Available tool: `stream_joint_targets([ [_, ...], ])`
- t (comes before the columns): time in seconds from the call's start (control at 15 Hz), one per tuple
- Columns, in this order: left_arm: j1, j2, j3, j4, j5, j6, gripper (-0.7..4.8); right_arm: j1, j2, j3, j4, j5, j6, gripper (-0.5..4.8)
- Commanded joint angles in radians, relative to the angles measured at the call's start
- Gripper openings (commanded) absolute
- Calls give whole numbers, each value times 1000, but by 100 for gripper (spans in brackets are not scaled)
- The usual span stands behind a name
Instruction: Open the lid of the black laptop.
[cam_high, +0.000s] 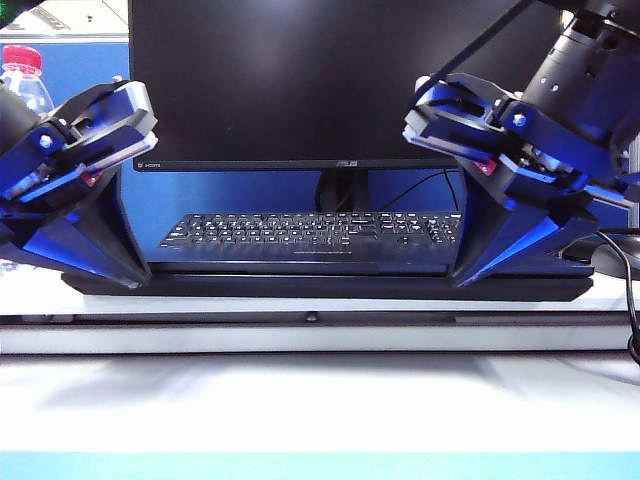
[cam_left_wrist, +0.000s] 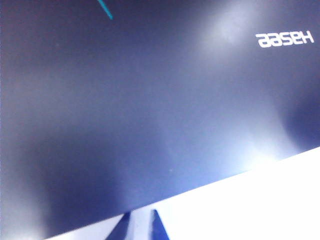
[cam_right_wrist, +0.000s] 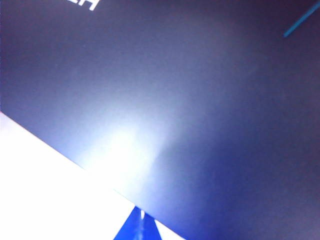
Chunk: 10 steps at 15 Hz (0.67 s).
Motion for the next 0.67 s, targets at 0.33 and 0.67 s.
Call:
stream_joint_targets([
  [0.33, 2, -2, 5, 66, -1, -3, 53, -5, -2, 3, 41, 23, -3, -1],
  [0.67, 2, -2, 5, 75, -5, -3, 53, -5, -2, 3, 51, 23, -3, -1],
])
